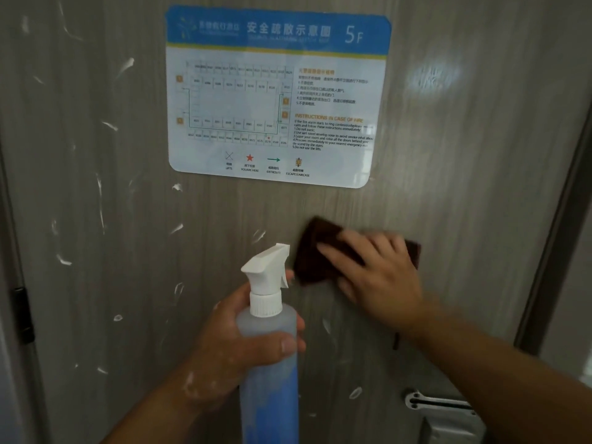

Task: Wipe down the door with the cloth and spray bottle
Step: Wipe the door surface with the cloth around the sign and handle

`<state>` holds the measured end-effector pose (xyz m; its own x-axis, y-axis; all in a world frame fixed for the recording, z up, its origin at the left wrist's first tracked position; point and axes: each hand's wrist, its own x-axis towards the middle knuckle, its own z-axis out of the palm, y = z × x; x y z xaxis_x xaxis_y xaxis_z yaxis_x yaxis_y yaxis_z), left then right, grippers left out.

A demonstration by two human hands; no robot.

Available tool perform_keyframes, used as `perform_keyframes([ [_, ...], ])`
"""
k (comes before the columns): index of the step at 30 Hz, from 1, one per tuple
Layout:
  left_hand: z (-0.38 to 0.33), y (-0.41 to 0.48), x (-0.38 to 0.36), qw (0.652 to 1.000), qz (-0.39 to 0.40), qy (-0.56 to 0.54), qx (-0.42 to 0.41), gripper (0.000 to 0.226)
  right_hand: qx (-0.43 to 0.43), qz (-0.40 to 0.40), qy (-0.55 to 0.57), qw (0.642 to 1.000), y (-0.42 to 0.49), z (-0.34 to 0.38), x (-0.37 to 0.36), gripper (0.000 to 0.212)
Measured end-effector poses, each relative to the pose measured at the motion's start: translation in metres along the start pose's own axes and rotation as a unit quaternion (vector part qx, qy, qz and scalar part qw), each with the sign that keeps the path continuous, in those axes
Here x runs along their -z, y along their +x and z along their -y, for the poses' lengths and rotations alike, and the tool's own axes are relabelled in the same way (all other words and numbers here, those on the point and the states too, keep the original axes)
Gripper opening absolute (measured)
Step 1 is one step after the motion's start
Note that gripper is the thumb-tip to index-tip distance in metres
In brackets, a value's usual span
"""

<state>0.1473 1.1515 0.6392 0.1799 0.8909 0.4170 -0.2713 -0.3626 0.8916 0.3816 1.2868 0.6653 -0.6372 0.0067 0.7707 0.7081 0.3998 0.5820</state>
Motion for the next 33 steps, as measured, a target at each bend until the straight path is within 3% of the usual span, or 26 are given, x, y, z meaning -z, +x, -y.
perform_keyframes([
  [6, 0.005, -0.001, -0.003, 1.000, 0.002, -0.016, 0.002, 0.086, -0.058, -0.010, 0.003, 0.998, 0.038, 0.006, 0.000, 0.049],
  [12, 0.010, -0.008, 0.004, 1.000, 0.001, -0.012, 0.015, 0.087, 0.105, 0.074, 0.019, 0.992, -0.069, 0.023, -0.007, 0.046],
  [22, 0.002, 0.003, -0.003, 1.000, 0.004, -0.011, 0.000, 0.088, -0.022, -0.011, 0.002, 1.000, 0.059, 0.004, 0.001, 0.046],
  [29, 0.006, -0.004, 0.006, 1.000, -0.004, -0.012, -0.002, 0.087, 0.138, 0.082, 0.002, 0.987, -0.061, -0.005, 0.001, 0.048],
  [33, 0.003, -0.003, 0.008, 1.000, -0.003, -0.009, -0.004, 0.086, 0.045, 0.038, -0.005, 0.998, -0.013, -0.020, 0.010, 0.048],
])
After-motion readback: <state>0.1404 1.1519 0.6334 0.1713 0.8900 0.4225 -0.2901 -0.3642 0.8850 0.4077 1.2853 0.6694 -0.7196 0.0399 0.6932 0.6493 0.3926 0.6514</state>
